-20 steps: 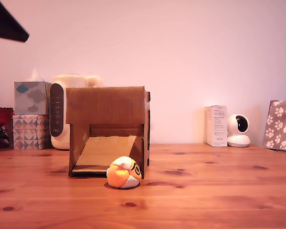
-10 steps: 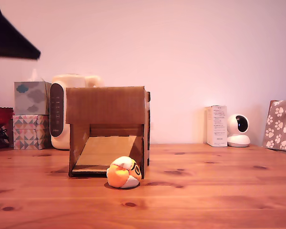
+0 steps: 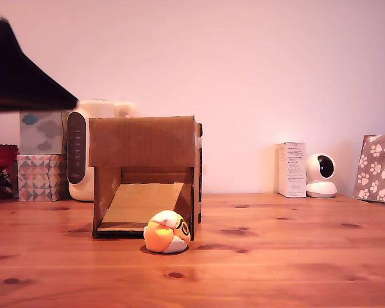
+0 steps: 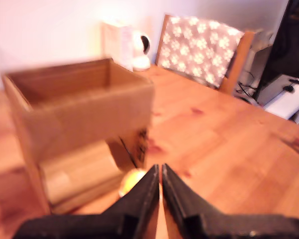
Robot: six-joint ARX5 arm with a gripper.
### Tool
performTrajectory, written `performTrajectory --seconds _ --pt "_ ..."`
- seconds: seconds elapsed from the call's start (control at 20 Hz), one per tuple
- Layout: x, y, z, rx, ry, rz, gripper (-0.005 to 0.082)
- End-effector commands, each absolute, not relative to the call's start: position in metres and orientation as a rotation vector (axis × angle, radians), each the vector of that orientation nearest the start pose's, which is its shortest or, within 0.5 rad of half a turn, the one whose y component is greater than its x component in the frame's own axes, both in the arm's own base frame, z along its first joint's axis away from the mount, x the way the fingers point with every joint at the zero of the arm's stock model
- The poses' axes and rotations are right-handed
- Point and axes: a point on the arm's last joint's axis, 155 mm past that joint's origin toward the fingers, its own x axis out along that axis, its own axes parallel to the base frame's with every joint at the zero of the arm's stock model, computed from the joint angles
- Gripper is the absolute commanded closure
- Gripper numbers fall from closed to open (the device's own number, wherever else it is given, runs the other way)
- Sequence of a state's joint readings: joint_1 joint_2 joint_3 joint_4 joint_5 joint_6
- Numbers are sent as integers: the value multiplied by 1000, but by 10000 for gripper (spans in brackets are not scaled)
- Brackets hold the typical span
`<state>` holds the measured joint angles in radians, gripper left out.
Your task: Drop the footbag into the cardboard dice tower
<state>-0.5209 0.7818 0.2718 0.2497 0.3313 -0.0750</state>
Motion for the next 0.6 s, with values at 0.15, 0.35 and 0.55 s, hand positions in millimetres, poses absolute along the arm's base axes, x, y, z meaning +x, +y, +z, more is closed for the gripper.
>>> performTrajectory --seconds 0.15,0.35,0.55 --pt "234 -226 132 -77 386 -877 790" --pt "236 -242 113 -65 420 -909 790" --pt "243 -248 96 -60 444 -911 780"
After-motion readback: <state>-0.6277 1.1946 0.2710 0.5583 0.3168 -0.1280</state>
